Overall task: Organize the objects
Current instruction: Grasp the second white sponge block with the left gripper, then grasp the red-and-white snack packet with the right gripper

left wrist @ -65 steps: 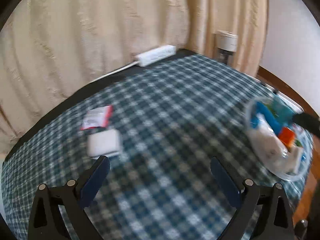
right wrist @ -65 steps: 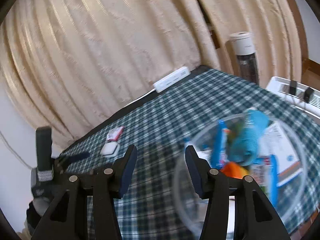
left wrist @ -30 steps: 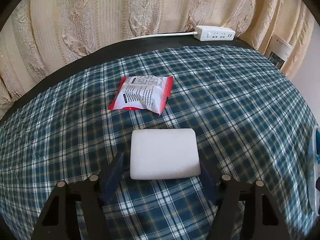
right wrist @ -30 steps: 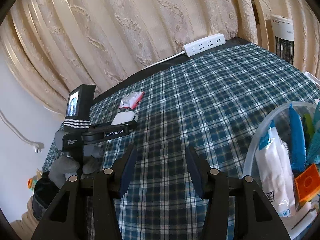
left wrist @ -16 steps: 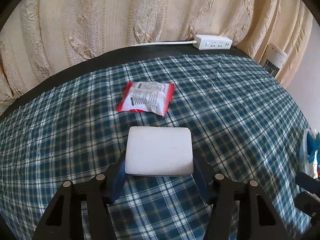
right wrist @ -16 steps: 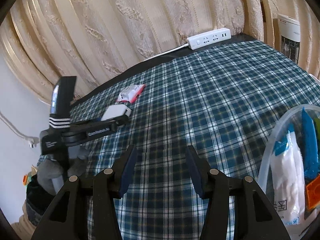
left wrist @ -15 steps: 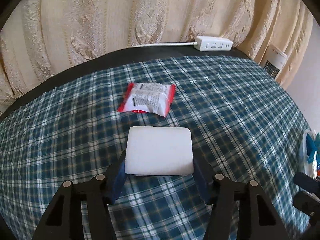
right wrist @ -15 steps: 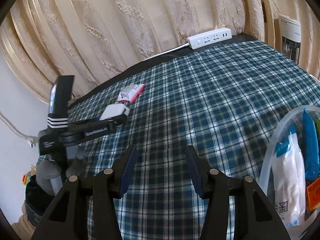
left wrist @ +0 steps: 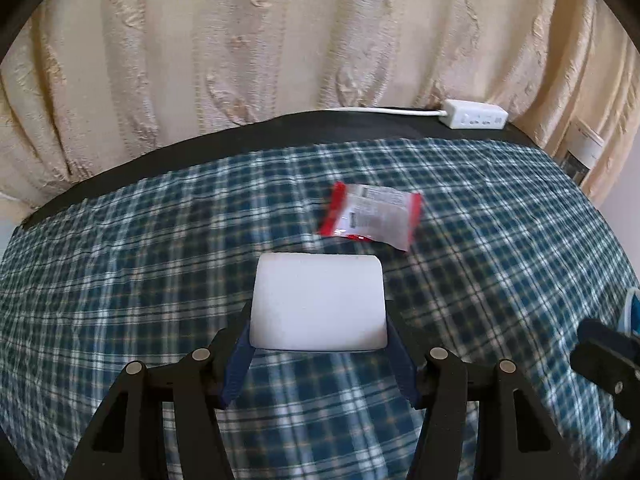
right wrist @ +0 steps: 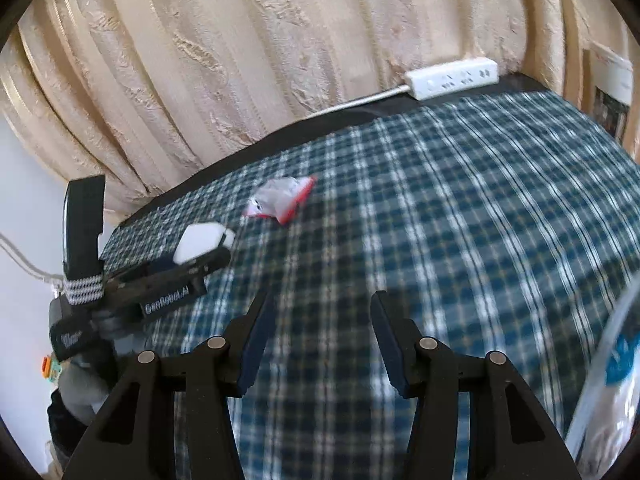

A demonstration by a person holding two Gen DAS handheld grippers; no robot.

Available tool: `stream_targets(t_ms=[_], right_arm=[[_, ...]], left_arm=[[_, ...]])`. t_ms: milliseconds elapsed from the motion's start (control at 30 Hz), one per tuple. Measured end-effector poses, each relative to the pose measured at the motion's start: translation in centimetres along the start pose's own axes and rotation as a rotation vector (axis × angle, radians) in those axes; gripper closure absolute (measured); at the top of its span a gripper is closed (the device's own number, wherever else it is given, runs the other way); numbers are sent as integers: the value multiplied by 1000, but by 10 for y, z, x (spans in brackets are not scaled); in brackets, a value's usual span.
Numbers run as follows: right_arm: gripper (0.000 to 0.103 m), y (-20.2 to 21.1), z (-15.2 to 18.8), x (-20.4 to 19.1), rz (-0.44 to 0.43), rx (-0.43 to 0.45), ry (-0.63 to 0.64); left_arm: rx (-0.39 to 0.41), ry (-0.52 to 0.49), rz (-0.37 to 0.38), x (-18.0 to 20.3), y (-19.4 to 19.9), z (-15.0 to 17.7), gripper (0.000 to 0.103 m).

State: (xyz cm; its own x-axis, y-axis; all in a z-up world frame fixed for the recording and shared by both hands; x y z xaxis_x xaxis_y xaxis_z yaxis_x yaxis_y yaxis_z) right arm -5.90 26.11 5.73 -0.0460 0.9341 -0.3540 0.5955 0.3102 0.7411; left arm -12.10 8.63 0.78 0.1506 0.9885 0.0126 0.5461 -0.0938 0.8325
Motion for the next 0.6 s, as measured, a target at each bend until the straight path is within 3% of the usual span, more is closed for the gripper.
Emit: stream_targets(t_ms=[600], right_arm=[[51, -88, -86, -33, -85, -29, 92]], left_arm=[[-31, 77, -9, -31, -10, -2, 40]])
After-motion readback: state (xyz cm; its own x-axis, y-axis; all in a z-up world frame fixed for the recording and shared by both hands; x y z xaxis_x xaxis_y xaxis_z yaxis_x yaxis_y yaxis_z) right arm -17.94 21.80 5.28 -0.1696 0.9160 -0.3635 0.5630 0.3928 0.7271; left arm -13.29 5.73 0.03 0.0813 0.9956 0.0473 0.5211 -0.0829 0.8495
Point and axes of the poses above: each gripper's, at about its wrist camera, not at the fingertips, and y roughly against the way its jaws point, x to its right, z to its underside, the point moved 2 cm from there along -y, roughly the way its jaws point, and after that the axes turned 4 degrees about -x, right-handed, at the moved point
